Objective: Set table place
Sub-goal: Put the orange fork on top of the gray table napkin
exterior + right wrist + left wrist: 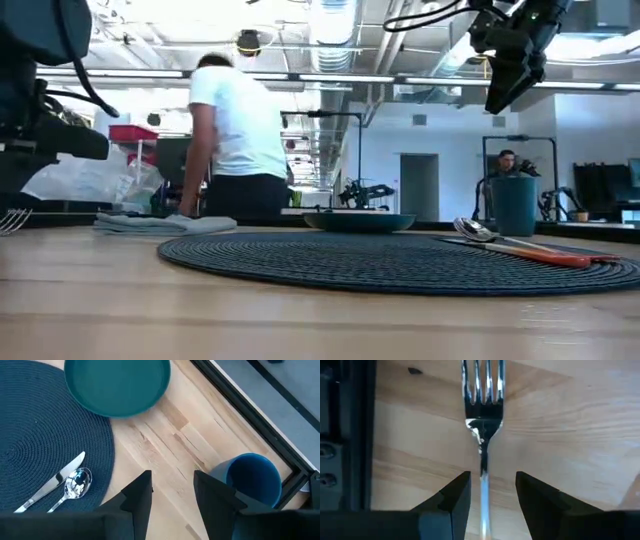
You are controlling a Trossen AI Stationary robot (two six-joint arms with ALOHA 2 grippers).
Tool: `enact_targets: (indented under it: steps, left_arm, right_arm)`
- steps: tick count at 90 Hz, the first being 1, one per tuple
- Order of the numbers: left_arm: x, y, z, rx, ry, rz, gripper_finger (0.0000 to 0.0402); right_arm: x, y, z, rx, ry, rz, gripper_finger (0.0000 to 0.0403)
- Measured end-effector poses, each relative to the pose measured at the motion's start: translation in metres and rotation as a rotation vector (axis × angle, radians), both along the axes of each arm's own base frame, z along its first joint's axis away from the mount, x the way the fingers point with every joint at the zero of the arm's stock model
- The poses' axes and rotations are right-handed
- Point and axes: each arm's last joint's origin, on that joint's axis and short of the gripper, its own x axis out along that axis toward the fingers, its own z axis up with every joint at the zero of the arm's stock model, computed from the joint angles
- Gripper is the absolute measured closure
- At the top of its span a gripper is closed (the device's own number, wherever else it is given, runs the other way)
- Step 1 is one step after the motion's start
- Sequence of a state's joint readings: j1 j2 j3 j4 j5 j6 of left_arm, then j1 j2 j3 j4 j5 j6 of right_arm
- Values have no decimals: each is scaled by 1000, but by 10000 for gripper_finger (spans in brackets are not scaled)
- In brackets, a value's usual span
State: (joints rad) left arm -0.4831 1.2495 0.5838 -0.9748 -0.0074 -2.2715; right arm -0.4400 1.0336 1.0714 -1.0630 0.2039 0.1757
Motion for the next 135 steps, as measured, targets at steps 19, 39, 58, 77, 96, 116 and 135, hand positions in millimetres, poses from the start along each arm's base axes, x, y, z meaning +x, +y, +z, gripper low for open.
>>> enact_targets:
  steps: [19, 39, 58, 77, 96, 116, 135]
  left_arm:
    - [-6, 2, -16, -33, -2, -6, 304]
    - [-6, 3, -19, -13, -17, -28, 384]
    - [-2, 2, -14, -2, -34, -46, 399]
    - [6, 0, 7, 61, -60, -77, 400]
    - [18, 0, 37, 147, -107, -107, 401]
    - [35, 32, 56, 224, -85, -175, 401]
    - [51, 90, 58, 256, -101, -252, 401]
  right_arm:
    - [0, 0, 0, -1, -2, 0, 271]
    - [0, 0, 0, 0, -2, 0, 271]
    - [0, 0, 0, -1, -2, 0, 271]
    - [0, 0, 0, -1, -4, 0, 271]
    - [1, -1, 1, -6, -14, -1, 271]
    - [4, -2, 3, -22, -48, 0, 271]
    - [4, -2, 3, -21, -46, 0, 271]
